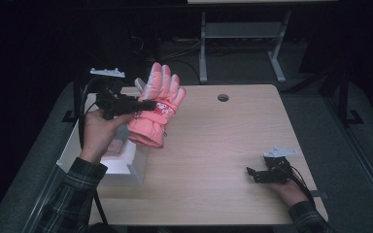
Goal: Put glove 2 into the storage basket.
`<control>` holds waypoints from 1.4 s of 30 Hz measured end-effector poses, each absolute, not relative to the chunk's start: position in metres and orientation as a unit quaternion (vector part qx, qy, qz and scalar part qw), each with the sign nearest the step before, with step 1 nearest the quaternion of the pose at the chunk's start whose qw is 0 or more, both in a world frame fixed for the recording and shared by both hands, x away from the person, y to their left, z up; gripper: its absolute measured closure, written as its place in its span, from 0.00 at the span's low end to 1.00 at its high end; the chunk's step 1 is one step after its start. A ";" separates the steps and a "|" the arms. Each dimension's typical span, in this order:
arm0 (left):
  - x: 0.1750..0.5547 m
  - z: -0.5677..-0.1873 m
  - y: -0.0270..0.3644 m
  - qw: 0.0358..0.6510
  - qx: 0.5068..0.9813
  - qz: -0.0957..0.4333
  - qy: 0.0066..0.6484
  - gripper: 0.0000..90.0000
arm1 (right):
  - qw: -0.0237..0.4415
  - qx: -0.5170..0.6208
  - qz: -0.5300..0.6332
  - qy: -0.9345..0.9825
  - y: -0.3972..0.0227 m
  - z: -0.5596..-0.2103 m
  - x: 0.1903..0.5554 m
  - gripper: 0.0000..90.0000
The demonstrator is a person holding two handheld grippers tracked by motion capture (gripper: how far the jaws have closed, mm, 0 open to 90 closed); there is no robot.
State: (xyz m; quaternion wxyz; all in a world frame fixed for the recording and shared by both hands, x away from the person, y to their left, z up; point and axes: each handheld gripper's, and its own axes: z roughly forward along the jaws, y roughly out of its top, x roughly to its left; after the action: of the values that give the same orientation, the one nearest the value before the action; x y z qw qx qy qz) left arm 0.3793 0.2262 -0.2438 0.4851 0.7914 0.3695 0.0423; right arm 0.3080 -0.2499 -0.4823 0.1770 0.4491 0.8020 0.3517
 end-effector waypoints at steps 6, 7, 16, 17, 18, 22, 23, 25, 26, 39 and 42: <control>0.378 -0.242 0.254 0.486 0.780 0.053 0.390 0.70 | 0.177 0.449 0.351 0.802 -0.250 -0.482 0.308 0.15; 0.378 -0.243 0.260 0.486 0.777 0.055 0.397 0.70 | 0.178 0.449 0.352 0.802 -0.250 -0.482 0.308 0.15; 0.376 -0.247 0.298 0.480 0.763 0.067 0.428 0.70 | 0.180 0.448 0.351 0.802 -0.250 -0.482 0.308 0.15; 0.376 -0.247 0.302 0.479 0.762 0.069 0.430 0.70 | 0.181 0.448 0.352 0.802 -0.250 -0.482 0.308 0.15; 0.375 -0.248 0.306 0.478 0.761 0.070 0.433 0.70 | 0.180 0.449 0.351 0.802 -0.250 -0.482 0.308 0.15; 0.374 -0.251 0.321 0.467 0.761 0.078 0.443 0.70 | 0.180 0.450 0.351 0.801 -0.250 -0.482 0.308 0.15; 0.374 -0.252 0.324 0.466 0.760 0.077 0.446 0.70 | 0.180 0.451 0.351 0.801 -0.250 -0.482 0.308 0.15; 0.374 -0.257 0.333 0.462 0.758 0.074 0.454 0.70 | 0.181 0.453 0.351 0.800 -0.250 -0.482 0.308 0.15; 0.374 -0.259 0.336 0.460 0.758 0.073 0.457 0.70 | 0.182 0.453 0.351 0.799 -0.250 -0.482 0.308 0.15; 0.394 -0.307 0.346 0.438 0.747 0.049 0.498 0.69 | 0.181 0.453 0.350 0.799 -0.250 -0.482 0.308 0.15; 0.398 -0.315 0.346 0.431 0.747 0.045 0.504 0.69 | 0.181 0.453 0.350 0.799 -0.250 -0.482 0.308 0.15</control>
State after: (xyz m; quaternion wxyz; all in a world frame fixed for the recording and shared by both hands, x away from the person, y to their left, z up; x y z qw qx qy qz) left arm 0.3984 0.3461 -0.3152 0.4311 0.7469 0.5043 0.0449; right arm 0.3079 -0.2501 -0.4824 0.1811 0.4533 0.7994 0.3502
